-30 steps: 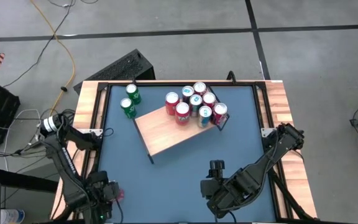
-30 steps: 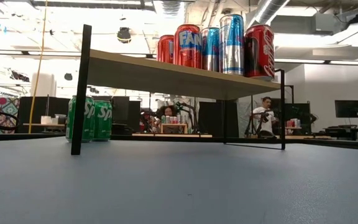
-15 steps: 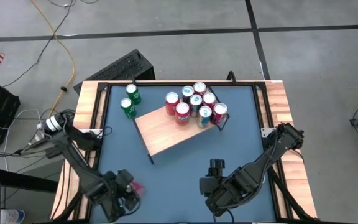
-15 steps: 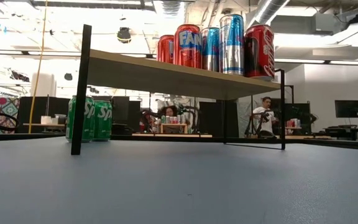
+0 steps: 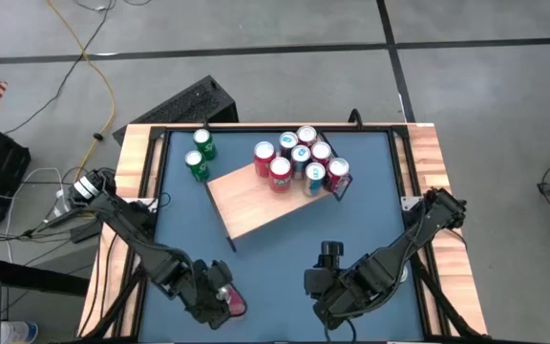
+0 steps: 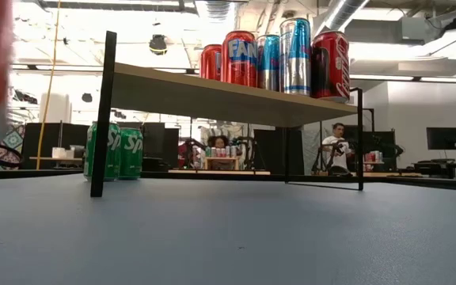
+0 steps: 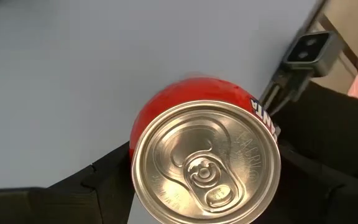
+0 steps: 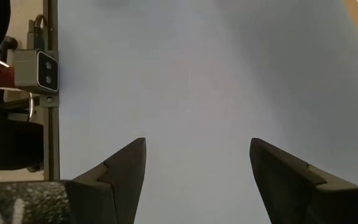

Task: Place canned beverage on shelf
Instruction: Put the red soda can on the shelf aligned with the other red soda cans

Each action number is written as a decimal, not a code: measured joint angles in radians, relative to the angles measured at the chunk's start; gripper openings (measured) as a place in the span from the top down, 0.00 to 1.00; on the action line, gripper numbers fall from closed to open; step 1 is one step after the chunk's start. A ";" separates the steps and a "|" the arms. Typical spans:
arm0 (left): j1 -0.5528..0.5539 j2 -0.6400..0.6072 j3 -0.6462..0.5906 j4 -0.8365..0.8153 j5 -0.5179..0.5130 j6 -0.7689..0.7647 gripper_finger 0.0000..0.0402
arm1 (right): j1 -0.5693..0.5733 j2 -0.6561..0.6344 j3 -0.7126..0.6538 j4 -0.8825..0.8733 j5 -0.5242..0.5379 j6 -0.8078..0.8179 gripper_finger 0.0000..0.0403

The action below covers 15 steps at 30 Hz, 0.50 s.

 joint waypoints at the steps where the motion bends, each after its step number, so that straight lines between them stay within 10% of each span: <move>1: 0.010 0.000 0.021 -0.019 0.011 0.028 0.31 | 0.001 0.000 0.000 0.000 0.000 0.000 0.32; 15: 0.118 -0.002 0.573 -0.699 -0.189 0.177 0.30 | 0.010 0.000 0.000 -0.001 -0.001 0.000 0.32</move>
